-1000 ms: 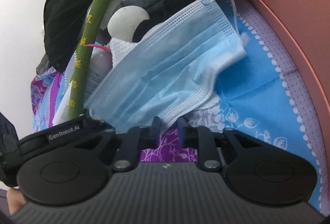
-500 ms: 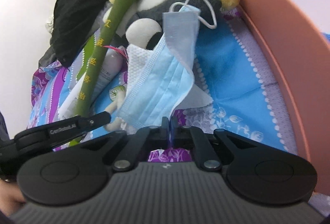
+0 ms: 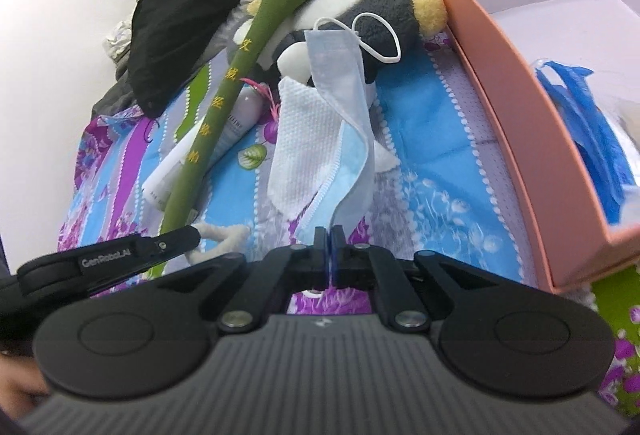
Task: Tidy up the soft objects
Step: 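Grasp the white fuzzy hair tie with the left gripper while the right holds the mask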
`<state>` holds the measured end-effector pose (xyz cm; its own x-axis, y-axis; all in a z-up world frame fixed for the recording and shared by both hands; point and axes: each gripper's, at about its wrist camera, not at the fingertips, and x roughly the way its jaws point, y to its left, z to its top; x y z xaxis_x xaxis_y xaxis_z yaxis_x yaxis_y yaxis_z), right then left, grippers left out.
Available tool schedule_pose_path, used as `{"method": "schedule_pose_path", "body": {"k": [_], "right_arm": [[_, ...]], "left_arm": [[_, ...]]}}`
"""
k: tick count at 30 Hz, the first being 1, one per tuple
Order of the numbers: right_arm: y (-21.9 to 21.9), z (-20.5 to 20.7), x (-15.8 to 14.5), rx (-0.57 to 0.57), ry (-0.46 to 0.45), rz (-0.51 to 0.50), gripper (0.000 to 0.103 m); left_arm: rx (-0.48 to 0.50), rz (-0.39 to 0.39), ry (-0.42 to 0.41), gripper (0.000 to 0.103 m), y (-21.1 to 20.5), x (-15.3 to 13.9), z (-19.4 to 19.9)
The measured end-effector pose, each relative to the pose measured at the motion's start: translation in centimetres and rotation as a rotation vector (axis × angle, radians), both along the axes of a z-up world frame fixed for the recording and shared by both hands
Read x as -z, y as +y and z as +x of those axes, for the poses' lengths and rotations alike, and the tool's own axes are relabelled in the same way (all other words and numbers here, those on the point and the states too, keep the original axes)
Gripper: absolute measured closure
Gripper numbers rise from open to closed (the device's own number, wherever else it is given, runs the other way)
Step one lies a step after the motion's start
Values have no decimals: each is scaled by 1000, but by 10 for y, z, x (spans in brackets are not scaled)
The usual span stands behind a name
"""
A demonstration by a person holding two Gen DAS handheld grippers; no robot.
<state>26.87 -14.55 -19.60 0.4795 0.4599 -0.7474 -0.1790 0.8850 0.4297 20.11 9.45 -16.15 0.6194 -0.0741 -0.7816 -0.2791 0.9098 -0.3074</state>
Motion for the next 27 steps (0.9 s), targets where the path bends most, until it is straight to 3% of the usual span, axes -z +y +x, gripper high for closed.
{"method": "schedule_pose_path", "body": {"k": [7, 11, 19, 27], "right_arm": [[-8, -26, -6, -19, -16, -33, 98], [-5, -40, -9, -64, -40, -129, 98], [-7, -54, 9, -119, 8, -267, 98], [-17, -58, 15, -78, 43, -253, 93]], "left_arm": [[-8, 0, -27, 95, -3, -14, -35], [-17, -19, -34, 95, -3, -16, -55], [-27, -66, 37, 95, -3, 10, -89], [-3, -95, 98, 91, -2, 31, -95]]}}
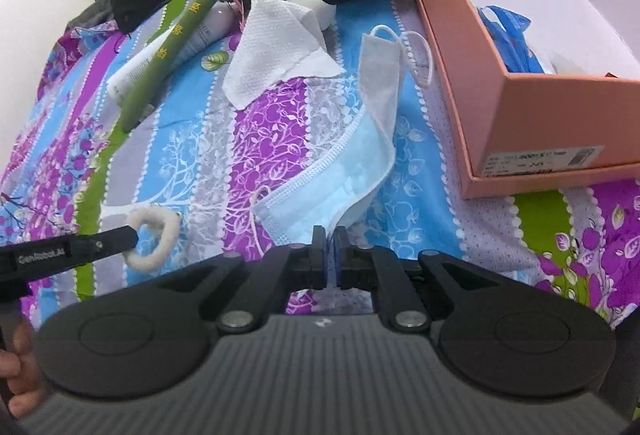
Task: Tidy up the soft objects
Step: 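Grasp the white fuzzy hair tie with the left gripper while the right holds the mask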
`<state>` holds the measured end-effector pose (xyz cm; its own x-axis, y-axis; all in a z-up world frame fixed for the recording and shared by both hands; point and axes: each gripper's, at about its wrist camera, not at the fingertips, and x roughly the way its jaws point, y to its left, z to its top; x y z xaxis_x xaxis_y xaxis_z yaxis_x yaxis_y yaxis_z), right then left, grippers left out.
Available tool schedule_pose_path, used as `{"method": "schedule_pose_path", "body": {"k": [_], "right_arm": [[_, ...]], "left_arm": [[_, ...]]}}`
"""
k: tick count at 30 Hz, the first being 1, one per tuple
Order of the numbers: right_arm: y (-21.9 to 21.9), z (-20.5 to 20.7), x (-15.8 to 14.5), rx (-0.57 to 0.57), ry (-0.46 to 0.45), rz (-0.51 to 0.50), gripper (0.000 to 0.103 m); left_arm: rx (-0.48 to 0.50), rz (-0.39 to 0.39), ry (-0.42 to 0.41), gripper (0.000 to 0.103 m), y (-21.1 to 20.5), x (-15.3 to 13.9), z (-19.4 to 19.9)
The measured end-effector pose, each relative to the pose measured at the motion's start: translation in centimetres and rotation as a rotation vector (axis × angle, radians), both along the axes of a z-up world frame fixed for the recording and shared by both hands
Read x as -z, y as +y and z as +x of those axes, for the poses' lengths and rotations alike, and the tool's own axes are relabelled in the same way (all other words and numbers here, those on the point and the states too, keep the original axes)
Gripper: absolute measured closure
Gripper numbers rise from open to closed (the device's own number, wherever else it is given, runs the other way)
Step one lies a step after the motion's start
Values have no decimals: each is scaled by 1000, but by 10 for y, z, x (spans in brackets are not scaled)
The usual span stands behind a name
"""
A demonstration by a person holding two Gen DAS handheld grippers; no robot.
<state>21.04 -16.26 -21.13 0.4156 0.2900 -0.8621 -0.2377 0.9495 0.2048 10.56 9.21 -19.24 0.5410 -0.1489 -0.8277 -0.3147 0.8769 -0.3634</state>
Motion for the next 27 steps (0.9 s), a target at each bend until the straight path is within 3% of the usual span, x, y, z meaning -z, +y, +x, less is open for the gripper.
{"method": "schedule_pose_path", "body": {"k": [1, 2, 3, 4, 6, 11, 17, 27], "right_arm": [[0, -1, -1, -1, -2, -6, 92], [0, -3, -3, -5, -8, -11, 89], [0, -5, -6, -7, -17, -14, 77], [0, -6, -8, -4, -27, -19, 58], [-3, -11, -14, 5, -57, -34, 45], [-1, -17, -23, -17, -137, -31, 44], [13, -6, -4, -49, -153, -50, 44], [22, 10, 45, -92, -96, -118, 37]], "left_arm": [[5, 1, 5, 88, -1, 0, 1], [12, 2, 9, 77, -1, 0, 1], [15, 5, 11, 63, -2, 0, 1], [14, 12, 13, 57, -3, 0, 1], [17, 32, 11, 52, -4, -1, -1], [53, 45, 5, 52, -10, -2, -2], [116, 98, 8, 52, -27, 4, 6], [181, 144, 32, 52, -46, 19, 16]]}}
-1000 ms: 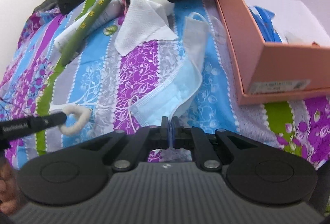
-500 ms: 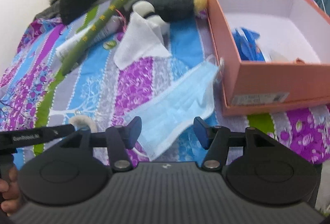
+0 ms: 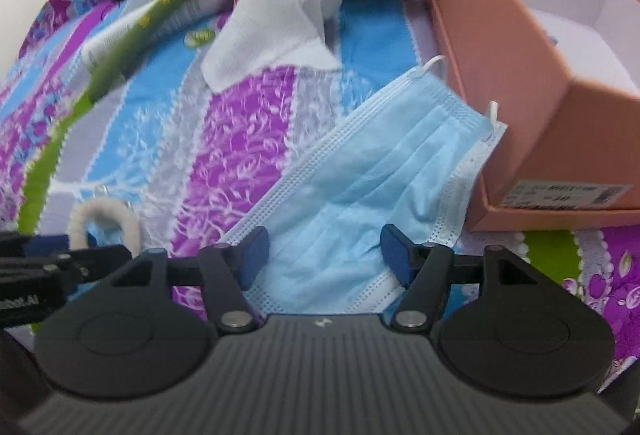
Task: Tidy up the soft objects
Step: 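Grasp the white fuzzy hair tie with the left gripper while the right holds the mask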
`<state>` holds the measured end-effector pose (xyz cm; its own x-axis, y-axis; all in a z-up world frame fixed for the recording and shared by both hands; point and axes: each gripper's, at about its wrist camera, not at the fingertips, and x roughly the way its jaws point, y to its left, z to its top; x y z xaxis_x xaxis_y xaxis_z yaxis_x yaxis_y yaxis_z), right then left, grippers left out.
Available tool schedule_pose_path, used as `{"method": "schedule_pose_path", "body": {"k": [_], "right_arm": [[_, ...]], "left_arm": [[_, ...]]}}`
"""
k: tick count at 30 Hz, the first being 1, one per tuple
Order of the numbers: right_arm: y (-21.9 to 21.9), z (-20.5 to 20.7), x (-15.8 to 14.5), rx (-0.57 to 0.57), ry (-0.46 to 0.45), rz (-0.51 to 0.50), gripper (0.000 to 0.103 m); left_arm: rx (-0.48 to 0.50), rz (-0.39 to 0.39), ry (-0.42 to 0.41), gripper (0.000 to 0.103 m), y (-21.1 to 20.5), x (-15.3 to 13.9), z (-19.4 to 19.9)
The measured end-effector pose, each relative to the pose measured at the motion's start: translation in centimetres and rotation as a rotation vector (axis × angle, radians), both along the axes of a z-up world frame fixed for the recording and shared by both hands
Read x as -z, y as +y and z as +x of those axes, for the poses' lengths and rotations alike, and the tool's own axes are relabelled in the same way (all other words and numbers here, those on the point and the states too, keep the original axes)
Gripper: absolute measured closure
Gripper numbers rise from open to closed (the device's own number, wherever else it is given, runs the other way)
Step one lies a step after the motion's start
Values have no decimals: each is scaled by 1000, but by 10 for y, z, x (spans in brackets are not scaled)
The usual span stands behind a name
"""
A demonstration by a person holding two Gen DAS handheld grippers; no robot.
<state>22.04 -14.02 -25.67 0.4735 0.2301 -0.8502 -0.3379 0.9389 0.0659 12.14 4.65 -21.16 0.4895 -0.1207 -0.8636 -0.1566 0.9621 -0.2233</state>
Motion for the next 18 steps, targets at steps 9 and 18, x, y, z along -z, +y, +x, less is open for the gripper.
{"method": "schedule_pose_path", "body": {"k": [9, 18], "right_arm": [[7, -5, 4, -57, -41, -43, 44], [22, -12, 0, -133, -55, -44, 92]], "left_arm": [[-2, 14, 17, 55, -7, 8, 8], [-24, 18, 20, 73, -4, 10, 10]]}}
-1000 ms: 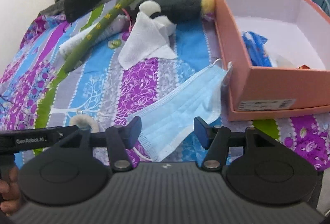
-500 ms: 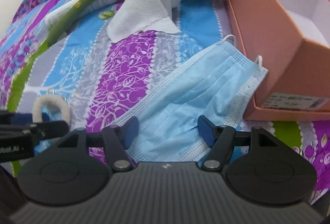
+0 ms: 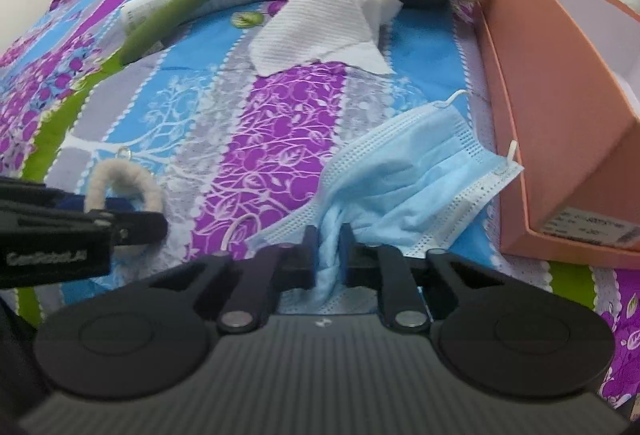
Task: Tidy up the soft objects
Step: 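Grasp the white fuzzy hair tie with the left gripper while the right holds the mask, then carry the hair tie and blue mask over the orange box with both grippers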
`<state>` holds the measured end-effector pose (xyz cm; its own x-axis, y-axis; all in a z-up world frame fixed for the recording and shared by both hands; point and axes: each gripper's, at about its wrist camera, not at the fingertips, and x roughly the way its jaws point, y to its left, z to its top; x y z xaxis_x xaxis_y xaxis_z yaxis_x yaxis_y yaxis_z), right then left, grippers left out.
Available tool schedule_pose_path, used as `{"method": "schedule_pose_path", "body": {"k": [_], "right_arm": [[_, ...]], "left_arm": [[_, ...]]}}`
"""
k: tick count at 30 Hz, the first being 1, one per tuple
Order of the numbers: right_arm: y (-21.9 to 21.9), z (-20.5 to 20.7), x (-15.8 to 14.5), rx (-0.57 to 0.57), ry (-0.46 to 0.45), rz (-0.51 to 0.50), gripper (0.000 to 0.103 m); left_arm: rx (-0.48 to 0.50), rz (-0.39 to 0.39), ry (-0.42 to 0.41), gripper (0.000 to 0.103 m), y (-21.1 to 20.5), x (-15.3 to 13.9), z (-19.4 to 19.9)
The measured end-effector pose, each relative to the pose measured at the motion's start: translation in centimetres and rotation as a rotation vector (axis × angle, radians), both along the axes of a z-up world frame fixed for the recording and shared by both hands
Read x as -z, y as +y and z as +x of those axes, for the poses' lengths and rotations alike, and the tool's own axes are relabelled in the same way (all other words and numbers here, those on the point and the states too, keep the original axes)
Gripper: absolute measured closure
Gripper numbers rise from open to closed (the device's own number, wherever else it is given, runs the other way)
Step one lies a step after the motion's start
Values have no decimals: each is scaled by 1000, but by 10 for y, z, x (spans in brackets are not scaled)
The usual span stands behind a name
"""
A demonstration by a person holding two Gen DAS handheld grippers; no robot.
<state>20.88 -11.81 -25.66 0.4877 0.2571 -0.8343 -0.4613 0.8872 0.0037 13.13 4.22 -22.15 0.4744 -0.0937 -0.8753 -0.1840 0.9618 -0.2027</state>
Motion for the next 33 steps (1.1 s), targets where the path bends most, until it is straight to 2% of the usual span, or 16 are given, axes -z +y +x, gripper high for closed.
{"method": "schedule_pose_path", "body": {"k": [1, 3, 6, 13, 25, 33], "right_arm": [[-2, 1, -1, 13, 6, 14, 93], [-6, 3, -4, 34, 19, 42, 94], [-11, 2, -11, 47, 23, 63, 95], [-16, -6, -28, 52, 4, 92, 95], [-27, -29, -65, 67, -54, 145, 95], [-35, -39, -101, 68, -114, 190, 95]], "left_arm": [[-3, -2, 0, 74, 1, 0, 0], [-9, -2, -1, 85, 1, 0, 0], [-13, -3, -6, 91, 1, -1, -1], [-30, -10, -62, 92, 2, -15, -7], [-57, -53, -163, 92, 4, -57, -33], [-20, -61, -237, 92, -4, -94, -41]]}}
